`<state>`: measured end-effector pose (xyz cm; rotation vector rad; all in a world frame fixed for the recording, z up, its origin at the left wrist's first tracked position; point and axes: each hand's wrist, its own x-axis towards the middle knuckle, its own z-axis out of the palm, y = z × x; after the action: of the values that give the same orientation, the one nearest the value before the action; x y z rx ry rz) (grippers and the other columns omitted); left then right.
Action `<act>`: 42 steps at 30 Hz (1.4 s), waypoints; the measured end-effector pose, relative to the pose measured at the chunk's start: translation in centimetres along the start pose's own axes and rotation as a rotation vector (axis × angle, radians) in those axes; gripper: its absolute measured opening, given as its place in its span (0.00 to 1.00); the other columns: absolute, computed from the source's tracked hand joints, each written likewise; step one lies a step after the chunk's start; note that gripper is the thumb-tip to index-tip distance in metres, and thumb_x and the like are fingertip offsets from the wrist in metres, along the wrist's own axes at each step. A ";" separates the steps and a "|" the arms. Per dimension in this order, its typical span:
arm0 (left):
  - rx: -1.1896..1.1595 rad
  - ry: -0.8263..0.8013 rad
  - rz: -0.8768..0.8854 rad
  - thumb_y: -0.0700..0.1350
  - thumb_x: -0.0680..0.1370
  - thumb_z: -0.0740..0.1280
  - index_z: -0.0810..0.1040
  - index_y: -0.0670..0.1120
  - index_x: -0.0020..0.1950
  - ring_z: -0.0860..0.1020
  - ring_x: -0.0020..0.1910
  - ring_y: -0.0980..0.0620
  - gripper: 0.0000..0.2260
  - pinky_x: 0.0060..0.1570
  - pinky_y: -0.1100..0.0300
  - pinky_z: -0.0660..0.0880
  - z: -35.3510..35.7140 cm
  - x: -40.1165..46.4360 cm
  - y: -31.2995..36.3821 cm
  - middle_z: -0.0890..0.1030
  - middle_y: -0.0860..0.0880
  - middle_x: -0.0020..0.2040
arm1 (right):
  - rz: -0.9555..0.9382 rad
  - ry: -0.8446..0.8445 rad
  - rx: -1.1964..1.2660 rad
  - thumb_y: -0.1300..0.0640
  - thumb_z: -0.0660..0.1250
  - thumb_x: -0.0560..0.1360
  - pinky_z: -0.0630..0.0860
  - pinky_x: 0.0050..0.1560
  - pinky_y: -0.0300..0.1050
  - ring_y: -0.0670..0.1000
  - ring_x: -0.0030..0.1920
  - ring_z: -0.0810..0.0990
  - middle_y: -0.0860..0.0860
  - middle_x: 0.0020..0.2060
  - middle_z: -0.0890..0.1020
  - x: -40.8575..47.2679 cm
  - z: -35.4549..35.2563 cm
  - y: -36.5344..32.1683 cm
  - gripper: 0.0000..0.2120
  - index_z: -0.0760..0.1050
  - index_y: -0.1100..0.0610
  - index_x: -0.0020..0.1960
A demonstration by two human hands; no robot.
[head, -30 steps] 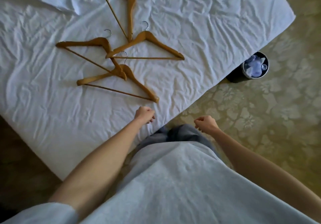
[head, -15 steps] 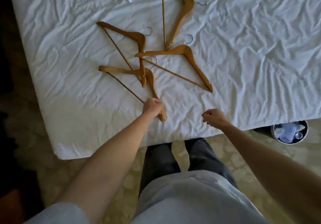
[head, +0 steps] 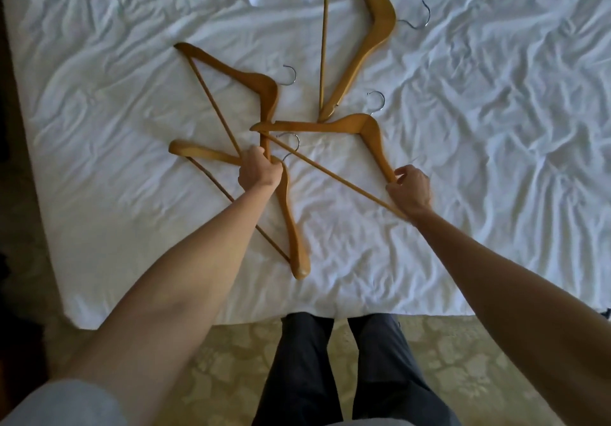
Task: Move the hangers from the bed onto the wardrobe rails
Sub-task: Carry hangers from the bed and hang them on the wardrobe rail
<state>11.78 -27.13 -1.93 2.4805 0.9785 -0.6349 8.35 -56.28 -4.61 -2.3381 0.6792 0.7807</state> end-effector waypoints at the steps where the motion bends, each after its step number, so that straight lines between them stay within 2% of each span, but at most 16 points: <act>1: 0.036 0.013 0.011 0.47 0.77 0.72 0.74 0.45 0.66 0.78 0.62 0.42 0.19 0.57 0.49 0.76 0.3 0.9 0.2 0.77 0.46 0.65 | -0.014 0.022 -0.024 0.58 0.69 0.72 0.76 0.51 0.48 0.57 0.57 0.79 0.54 0.58 0.80 0.5 0.5 -0.1 0.20 0.76 0.55 0.63; 4: 0.109 0.021 0.018 0.49 0.77 0.72 0.75 0.44 0.66 0.78 0.61 0.42 0.19 0.55 0.47 0.76 1.1 2.9 0.0 0.75 0.45 0.65 | -0.046 0.029 -0.102 0.57 0.70 0.72 0.77 0.55 0.53 0.59 0.58 0.79 0.55 0.61 0.78 1.6 2.0 -0.2 0.23 0.74 0.56 0.66; 7: 0.046 0.004 0.001 0.51 0.78 0.71 0.78 0.43 0.61 0.80 0.58 0.42 0.16 0.56 0.47 0.77 1.5 4.3 -0.7 0.80 0.45 0.60 | -0.053 -0.018 -0.145 0.58 0.73 0.70 0.79 0.54 0.55 0.60 0.55 0.80 0.56 0.58 0.79 2.4 2.9 -0.3 0.22 0.75 0.56 0.63; 11: -0.076 -0.015 -0.033 0.54 0.78 0.70 0.80 0.43 0.58 0.82 0.55 0.44 0.17 0.53 0.49 0.77 0.3 4.5 -1.3 0.83 0.45 0.55 | -0.068 -0.109 -0.173 0.50 0.73 0.67 0.78 0.39 0.49 0.56 0.40 0.81 0.52 0.39 0.81 1.1 1.7 -1.2 0.14 0.77 0.54 0.49; 13: -0.083 -0.039 -0.036 0.55 0.77 0.71 0.80 0.44 0.59 0.82 0.54 0.44 0.17 0.53 0.51 0.77 -1.2 3.9 -1.6 0.84 0.46 0.54 | -0.114 -0.094 -0.093 0.52 0.70 0.68 0.74 0.32 0.46 0.55 0.33 0.80 0.52 0.32 0.80 -1.1 0.6 -1.7 0.08 0.75 0.56 0.42; 16: -0.039 -0.123 0.027 0.57 0.77 0.70 0.77 0.47 0.60 0.84 0.49 0.44 0.17 0.50 0.51 0.80 -3.6 2.5 -2.4 0.85 0.47 0.52 | -0.169 -0.080 0.117 0.58 0.67 0.69 0.73 0.30 0.52 0.50 0.27 0.72 0.50 0.27 0.72 -5.8 -1.0 -1.8 0.08 0.70 0.58 0.36; 19: 0.032 -0.144 0.100 0.56 0.78 0.68 0.75 0.48 0.62 0.82 0.45 0.48 0.17 0.44 0.53 0.75 -6.3 0.2 -3.4 0.83 0.49 0.49 | -0.225 -0.061 0.236 0.61 0.67 0.73 0.73 0.30 0.50 0.49 0.27 0.70 0.52 0.28 0.72 -11.0 -3.3 -2.3 0.07 0.71 0.59 0.37; 23: -0.010 -0.104 0.123 0.55 0.79 0.66 0.76 0.49 0.57 0.78 0.31 0.55 0.12 0.36 0.58 0.74 -10.0 -3.8 -5.2 0.82 0.51 0.42 | -0.283 -0.006 0.300 0.63 0.66 0.76 0.76 0.30 0.50 0.54 0.27 0.73 0.59 0.30 0.77 -18.3 -6.4 -3.1 0.06 0.77 0.53 0.45; 25: -0.071 -0.120 0.129 0.54 0.79 0.66 0.77 0.49 0.59 0.82 0.40 0.50 0.12 0.40 0.56 0.76 -11.5 -5.7 -6.2 0.84 0.49 0.47 | -0.307 0.025 0.319 0.63 0.66 0.76 0.75 0.29 0.52 0.53 0.27 0.72 0.59 0.29 0.74 -21.1 -7.2 -3.3 0.08 0.78 0.50 0.47; 27: -0.176 -0.146 0.134 0.53 0.79 0.67 0.76 0.48 0.63 0.81 0.55 0.45 0.16 0.54 0.50 0.78 -12.9 -8.1 -7.4 0.82 0.47 0.56 | -0.340 0.059 0.322 0.61 0.67 0.77 0.77 0.31 0.54 0.56 0.27 0.73 0.61 0.30 0.75 -23.9 -7.6 -3.9 0.08 0.77 0.48 0.48; 28: -0.244 -0.158 0.136 0.53 0.79 0.67 0.75 0.47 0.65 0.80 0.58 0.44 0.17 0.58 0.48 0.77 -13.5 -9.4 -8.0 0.81 0.46 0.59 | -0.353 0.069 0.319 0.59 0.68 0.77 0.78 0.32 0.54 0.58 0.29 0.76 0.61 0.31 0.76 -25.3 -7.6 -4.3 0.07 0.77 0.47 0.48; 30: -0.399 -0.173 0.127 0.51 0.78 0.67 0.74 0.48 0.66 0.81 0.55 0.43 0.17 0.55 0.48 0.79 -14.2 -11.9 -9.1 0.82 0.44 0.57 | -0.381 0.071 0.316 0.53 0.68 0.76 0.80 0.34 0.54 0.59 0.32 0.78 0.59 0.32 0.77 -27.4 -7.5 -4.8 0.03 0.76 0.45 0.48; 32: -0.560 -0.161 0.103 0.45 0.77 0.67 0.75 0.47 0.63 0.83 0.42 0.46 0.14 0.40 0.57 0.79 -14.7 -14.9 -10.2 0.83 0.43 0.48 | -0.427 0.070 0.320 0.48 0.67 0.73 0.80 0.33 0.56 0.58 0.31 0.78 0.56 0.32 0.78 -29.3 -7.1 -5.5 0.03 0.76 0.44 0.46; 35: -0.728 -0.145 0.054 0.39 0.77 0.66 0.77 0.44 0.59 0.79 0.31 0.52 0.11 0.28 0.65 0.74 -15.0 -19.6 -11.4 0.81 0.45 0.37 | -0.499 0.067 0.286 0.52 0.69 0.75 0.77 0.32 0.55 0.52 0.28 0.74 0.53 0.30 0.76 -31.3 -6.3 -6.2 0.02 0.76 0.47 0.45; 39: -0.885 -0.090 0.019 0.41 0.78 0.68 0.79 0.41 0.52 0.77 0.30 0.52 0.05 0.31 0.60 0.74 -15.1 -26.0 -13.1 0.80 0.45 0.35 | -0.567 -0.010 0.262 0.57 0.69 0.76 0.78 0.34 0.58 0.58 0.30 0.76 0.56 0.31 0.78 -33.7 -5.8 -6.2 0.04 0.77 0.49 0.45; 42: -1.010 -0.030 -0.039 0.47 0.78 0.70 0.81 0.41 0.48 0.77 0.31 0.50 0.09 0.33 0.57 0.76 -14.8 -30.4 -14.4 0.80 0.46 0.33 | -0.639 -0.077 0.208 0.56 0.69 0.76 0.79 0.35 0.58 0.58 0.32 0.78 0.48 0.32 0.79 -35.4 -6.1 -5.6 0.03 0.77 0.48 0.47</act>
<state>-14.39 -25.98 23.86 1.5503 0.9937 -0.1062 -10.69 -46.49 24.72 -2.1281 -0.0386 0.4730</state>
